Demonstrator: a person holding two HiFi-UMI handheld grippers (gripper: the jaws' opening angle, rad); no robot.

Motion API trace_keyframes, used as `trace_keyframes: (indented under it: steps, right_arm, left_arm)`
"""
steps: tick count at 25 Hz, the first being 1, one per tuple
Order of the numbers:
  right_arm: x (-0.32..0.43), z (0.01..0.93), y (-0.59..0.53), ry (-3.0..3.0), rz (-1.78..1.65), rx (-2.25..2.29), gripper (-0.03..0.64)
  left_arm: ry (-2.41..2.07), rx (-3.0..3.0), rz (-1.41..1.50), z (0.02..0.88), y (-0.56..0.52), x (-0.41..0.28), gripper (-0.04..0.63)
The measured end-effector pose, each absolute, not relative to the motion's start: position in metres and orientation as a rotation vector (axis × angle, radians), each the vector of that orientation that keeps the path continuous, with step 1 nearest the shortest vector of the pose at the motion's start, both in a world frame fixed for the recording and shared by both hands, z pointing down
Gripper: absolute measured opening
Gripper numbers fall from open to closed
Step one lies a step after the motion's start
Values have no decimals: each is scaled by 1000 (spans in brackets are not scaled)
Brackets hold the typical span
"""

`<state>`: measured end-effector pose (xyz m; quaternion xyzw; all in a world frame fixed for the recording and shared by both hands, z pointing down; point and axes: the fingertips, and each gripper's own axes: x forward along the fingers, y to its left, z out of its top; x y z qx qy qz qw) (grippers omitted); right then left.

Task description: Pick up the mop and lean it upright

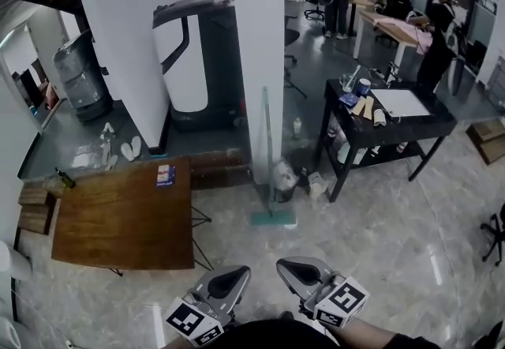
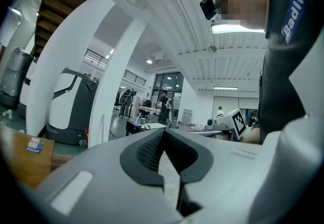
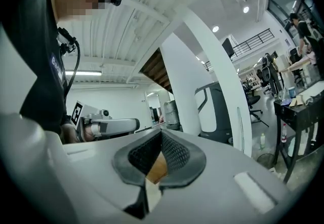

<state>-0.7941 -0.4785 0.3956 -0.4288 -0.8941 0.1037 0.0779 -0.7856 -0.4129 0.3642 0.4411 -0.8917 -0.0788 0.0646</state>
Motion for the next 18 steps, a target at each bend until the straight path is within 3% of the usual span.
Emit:
trace_keyframes:
  steps: [18]
  right_arm:
    - [-751,378,-416,-2730,353,-1247,3]
  left_arm:
    - [-2662,1466,-209,359,-370,-738,18]
